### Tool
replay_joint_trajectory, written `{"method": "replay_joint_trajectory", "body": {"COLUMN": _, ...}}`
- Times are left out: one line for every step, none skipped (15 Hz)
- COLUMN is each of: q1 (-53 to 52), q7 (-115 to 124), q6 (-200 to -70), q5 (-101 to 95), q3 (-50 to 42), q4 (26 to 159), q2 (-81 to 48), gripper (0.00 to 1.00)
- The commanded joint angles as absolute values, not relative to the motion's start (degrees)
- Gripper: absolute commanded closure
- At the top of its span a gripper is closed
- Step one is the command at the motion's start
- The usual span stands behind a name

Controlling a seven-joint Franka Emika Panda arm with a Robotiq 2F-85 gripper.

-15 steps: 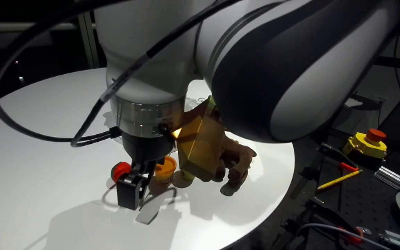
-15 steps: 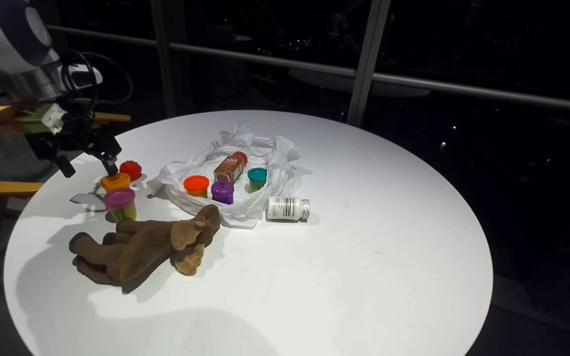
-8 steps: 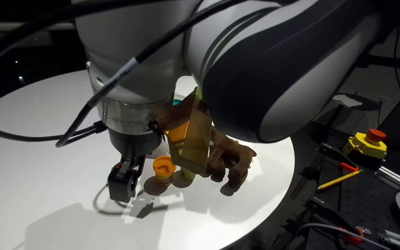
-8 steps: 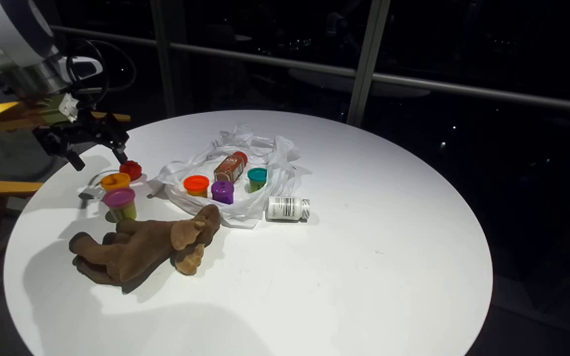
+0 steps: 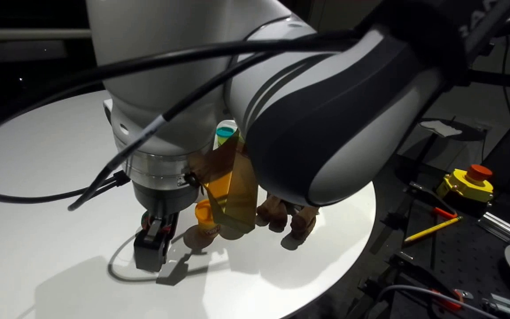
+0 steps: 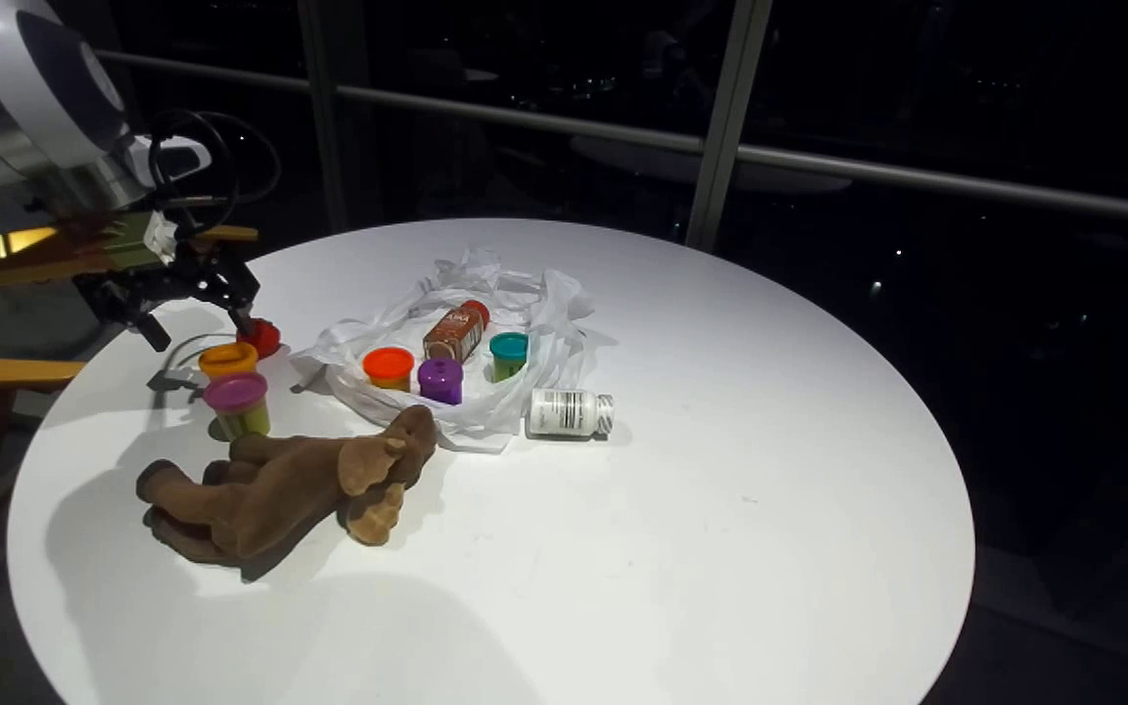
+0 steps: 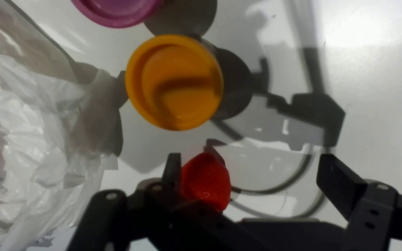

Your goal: Place the containers, strawberry toy and deer toy inside the white plastic bag

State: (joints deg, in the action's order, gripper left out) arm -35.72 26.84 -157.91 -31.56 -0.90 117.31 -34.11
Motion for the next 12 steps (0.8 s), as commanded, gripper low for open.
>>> {"method": "replay_joint_trajectory", "body": {"q1": -36.58, "q7": 24.95, "q6": -160.94, "q5": -30.9, "q3": -2.46, "q4": 115.65, "q2": -35.72, "gripper": 0.0}}
{"method": "replay_joint_trajectory", "body": {"q1": -36.87, "q7": 24.96, "q6": -161.42, "q5": -30.97, "q3": -2.96, "q4": 115.5, "q2": -35.93, "gripper": 0.0}}
{"method": "replay_joint_trajectory", "body": {"q1": -37.14, "q7": 24.95, "q6": -161.6, "q5": -31.03, "q3": -3.39, "q4": 115.39, "q2": -36.1, "gripper": 0.0}}
{"method": "replay_joint_trajectory", "body": {"q1": -37.46, "q7": 25.13, "q6": -161.99, "q5": -31.11, "q3": -3.92, "q4": 115.22, "q2": -36.24, "gripper": 0.0}}
{"method": "replay_joint_trajectory", "body": {"q1": -37.56, "q7": 25.09, "q6": -162.24, "q5": -30.95, "q3": -4.12, "q4": 115.13, "q2": -36.36, "gripper": 0.0}}
{"method": "replay_joint_trajectory", "body": {"q1": -37.66, "q7": 25.13, "q6": -162.77, "q5": -30.77, "q3": -4.31, "q4": 115.1, "q2": -36.47, "gripper": 0.0}}
{"method": "replay_joint_trajectory", "body": {"q1": -38.02, "q7": 25.29, "q6": -163.41, "q5": -30.86, "q3": -4.82, "q4": 114.97, "q2": -36.63, "gripper": 0.0}}
{"method": "replay_joint_trajectory", "body": {"q1": -38.29, "q7": 25.43, "q6": -163.97, "q5": -30.76, "q3": -5.16, "q4": 114.9, "q2": -36.71, "gripper": 0.0}}
{"method": "replay_joint_trajectory", "body": {"q1": -38.7, "q7": 25.67, "q6": -164.52, "q5": -30.85, "q3": -5.69, "q4": 114.79, "q2": -36.78, "gripper": 0.0}}
{"method": "replay_joint_trajectory", "body": {"q1": -38.93, "q7": 25.65, "q6": -165.04, "q5": -30.67, "q3": -6.02, "q4": 114.77, "q2": -36.89, "gripper": 0.0}}
{"method": "replay_joint_trajectory", "body": {"q1": -39.38, "q7": 25.75, "q6": -165.4, "q5": -30.65, "q3": -6.56, "q4": 114.8, "q2": -36.91, "gripper": 0.0}}
{"method": "replay_joint_trajectory", "body": {"q1": -39.56, "q7": 25.64, "q6": -165.67, "q5": -30.34, "q3": -6.81, "q4": 114.83, "q2": -36.98, "gripper": 0.0}}
